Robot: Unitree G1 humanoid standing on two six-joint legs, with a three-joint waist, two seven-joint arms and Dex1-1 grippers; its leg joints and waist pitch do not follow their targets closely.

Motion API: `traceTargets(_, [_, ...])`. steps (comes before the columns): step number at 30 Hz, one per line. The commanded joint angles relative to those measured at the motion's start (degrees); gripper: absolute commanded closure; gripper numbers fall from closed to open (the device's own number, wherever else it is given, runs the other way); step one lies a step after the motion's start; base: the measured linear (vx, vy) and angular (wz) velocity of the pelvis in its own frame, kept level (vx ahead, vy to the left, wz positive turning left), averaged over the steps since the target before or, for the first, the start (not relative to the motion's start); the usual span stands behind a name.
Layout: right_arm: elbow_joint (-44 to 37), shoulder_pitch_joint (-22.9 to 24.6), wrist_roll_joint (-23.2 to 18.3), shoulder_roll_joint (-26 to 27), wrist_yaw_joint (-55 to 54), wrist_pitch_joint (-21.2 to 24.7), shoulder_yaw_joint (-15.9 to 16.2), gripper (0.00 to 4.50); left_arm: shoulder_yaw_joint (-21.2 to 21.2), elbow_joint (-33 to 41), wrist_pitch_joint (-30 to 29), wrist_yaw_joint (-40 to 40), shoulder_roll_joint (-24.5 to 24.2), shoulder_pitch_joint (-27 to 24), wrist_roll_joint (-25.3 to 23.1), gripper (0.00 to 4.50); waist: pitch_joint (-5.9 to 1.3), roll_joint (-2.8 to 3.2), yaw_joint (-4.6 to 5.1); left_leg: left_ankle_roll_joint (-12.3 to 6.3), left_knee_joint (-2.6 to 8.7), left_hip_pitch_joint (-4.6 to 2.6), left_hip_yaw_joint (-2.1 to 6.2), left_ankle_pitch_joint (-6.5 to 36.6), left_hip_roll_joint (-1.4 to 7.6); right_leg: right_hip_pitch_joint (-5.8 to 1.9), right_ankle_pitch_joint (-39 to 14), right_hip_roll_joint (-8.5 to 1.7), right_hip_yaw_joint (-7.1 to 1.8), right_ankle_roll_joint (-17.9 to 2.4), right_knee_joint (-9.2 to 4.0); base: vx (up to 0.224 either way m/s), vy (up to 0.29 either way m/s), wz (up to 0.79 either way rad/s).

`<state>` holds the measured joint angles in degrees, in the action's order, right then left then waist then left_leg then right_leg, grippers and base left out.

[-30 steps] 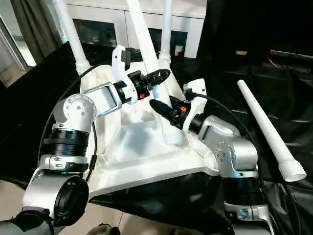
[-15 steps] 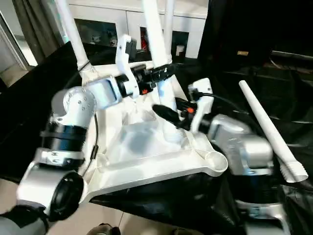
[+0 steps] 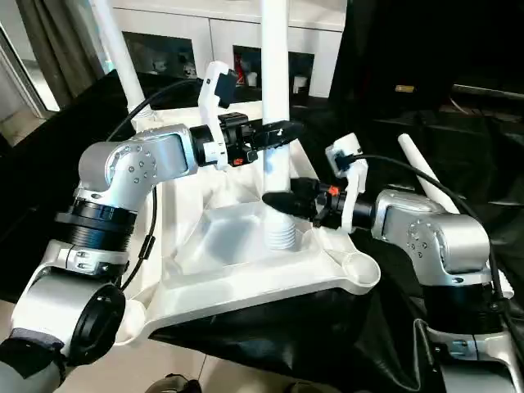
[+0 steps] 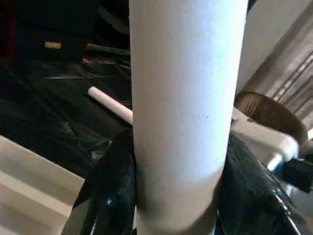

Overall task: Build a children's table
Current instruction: Insert table leg to table base

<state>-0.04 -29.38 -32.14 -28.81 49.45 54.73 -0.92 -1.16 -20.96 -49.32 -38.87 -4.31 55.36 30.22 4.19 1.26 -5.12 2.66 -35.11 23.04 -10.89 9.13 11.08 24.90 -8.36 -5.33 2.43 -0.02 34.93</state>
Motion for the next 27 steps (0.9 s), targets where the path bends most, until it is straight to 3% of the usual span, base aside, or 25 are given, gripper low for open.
traceTargets(1, [-1.6, 0.0, -0.1, -0.9, 0.5, 1.0, 1.0, 1.03, 0.9, 2.5, -0.8, -1.7, -0.4, 1.8, 1.4, 2.65, -5.30, -1.06, -0.16, -1.70, 3.47, -1.13, 0.43, 10.2, 0.65, -3.98, -15.7, -1.69, -0.96, -10.3, -4.44, 0.000, 0.000, 0.00])
traceTargets(27, [0.4, -0.8, -1.1, 0.4, 0.3, 1.3, 1.8, 1.03, 4.4, 8.0, -3.1, -8.2, -1.7, -0.5, 3.2, 2.65, -5.29, -0.96, -0.16, -1.28, 3.45, -1.16, 0.43, 10.2, 0.77, -3.91, -15.6, -1.68, -1.04, -10.6, -4.30, 0.000, 0.000, 0.00])
